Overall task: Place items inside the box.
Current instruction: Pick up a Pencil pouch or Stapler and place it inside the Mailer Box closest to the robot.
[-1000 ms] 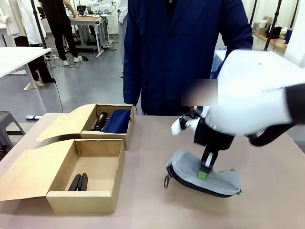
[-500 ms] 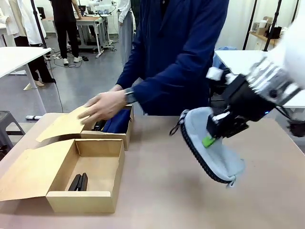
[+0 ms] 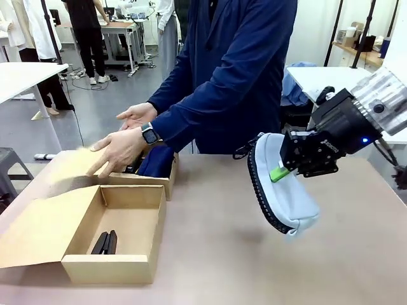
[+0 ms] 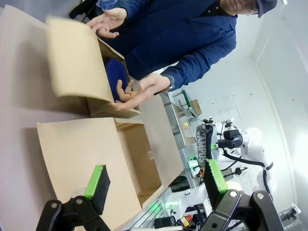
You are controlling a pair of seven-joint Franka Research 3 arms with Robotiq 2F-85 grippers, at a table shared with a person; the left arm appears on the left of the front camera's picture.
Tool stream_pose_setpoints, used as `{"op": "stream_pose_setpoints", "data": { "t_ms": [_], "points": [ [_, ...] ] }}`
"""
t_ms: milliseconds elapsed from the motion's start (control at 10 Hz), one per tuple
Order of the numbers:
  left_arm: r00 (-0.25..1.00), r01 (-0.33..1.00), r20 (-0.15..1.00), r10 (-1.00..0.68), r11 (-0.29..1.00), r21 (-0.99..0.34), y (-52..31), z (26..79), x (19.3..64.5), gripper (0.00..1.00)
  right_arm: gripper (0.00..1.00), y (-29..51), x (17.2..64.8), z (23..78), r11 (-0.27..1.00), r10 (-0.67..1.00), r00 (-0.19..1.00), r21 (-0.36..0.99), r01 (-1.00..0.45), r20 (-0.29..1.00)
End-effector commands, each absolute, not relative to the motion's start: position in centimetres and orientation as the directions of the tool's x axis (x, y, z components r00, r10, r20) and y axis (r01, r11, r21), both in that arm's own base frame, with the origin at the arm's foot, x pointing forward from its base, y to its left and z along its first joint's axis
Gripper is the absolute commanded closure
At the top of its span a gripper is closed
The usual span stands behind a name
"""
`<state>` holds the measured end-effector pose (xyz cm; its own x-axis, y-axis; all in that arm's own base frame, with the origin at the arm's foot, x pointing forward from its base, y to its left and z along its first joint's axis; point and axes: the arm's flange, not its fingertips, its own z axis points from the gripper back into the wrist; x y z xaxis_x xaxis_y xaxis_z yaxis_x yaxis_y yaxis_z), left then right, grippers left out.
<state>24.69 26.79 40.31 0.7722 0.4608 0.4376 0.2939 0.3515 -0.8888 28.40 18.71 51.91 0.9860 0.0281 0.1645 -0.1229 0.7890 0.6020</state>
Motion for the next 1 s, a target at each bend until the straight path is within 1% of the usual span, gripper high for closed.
{"op": "stream_pose_setpoints", "data": {
  "t_ms": [0, 100, 200, 300, 400, 500, 600, 700, 900],
  "points": [
    [0.754, 0.325, 0.461, 0.468, 0.344, -0.881, 26.8, 40.4, 24.7, 0.00, 0.96, 19.0, 28.3, 51.9, 0.781, 0.027, 0.987, 0.614, -0.118, 0.156],
    [0.754, 0.325, 0.461, 0.468, 0.344, -0.881, 26.8, 40.4, 24.7, 0.00, 0.96, 21.9, 28.7, 51.0, 0.763, 0.001, 0.992, 0.642, -0.080, 0.123],
    [0.754, 0.325, 0.461, 0.468, 0.344, -0.881, 26.8, 40.4, 24.7, 0.00, 0.96, 24.3, 29.1, 50.2, 0.769, -0.024, 0.994, 0.637, -0.050, 0.108],
    [0.754, 0.325, 0.461, 0.468, 0.344, -0.881, 26.8, 40.4, 24.7, 0.00, 0.96, 23.8, 29.6, 50.2, 0.796, -0.062, 0.990, 0.605, -0.027, 0.126],
    [0.754, 0.325, 0.461, 0.468, 0.344, -0.881, 26.8, 40.4, 24.7, 0.00, 0.96, 20.8, 30.4, 50.6, 0.817, -0.139, 0.986, 0.574, 0.061, 0.093],
    [0.754, 0.325, 0.461, 0.468, 0.344, -0.881, 26.8, 40.4, 24.7, 0.00, 0.96, 16.5, 30.6, 51.1, 0.788, -0.246, 0.965, 0.600, 0.140, 0.097],
    [0.754, 0.325, 0.461, 0.468, 0.344, -0.881, 26.8, 40.4, 24.7, 0.00, 0.96, 11.9, 30.1, 51.1, 0.768, -0.359, 0.929, 0.595, 0.238, 0.091],
    [0.754, 0.325, 0.461, 0.468, 0.344, -0.881, 26.8, 40.4, 24.7, 0.00, 0.96, 9.4, 29.3, 50.7, 0.766, -0.361, 0.929, 0.596, 0.241, 0.088],
    [0.754, 0.325, 0.461, 0.468, 0.344, -0.881, 26.8, 40.4, 24.7, 0.00, 0.96, 8.1, 28.5, 49.6, 0.748, -0.353, 0.933, 0.620, 0.236, 0.071]
  ]
}}
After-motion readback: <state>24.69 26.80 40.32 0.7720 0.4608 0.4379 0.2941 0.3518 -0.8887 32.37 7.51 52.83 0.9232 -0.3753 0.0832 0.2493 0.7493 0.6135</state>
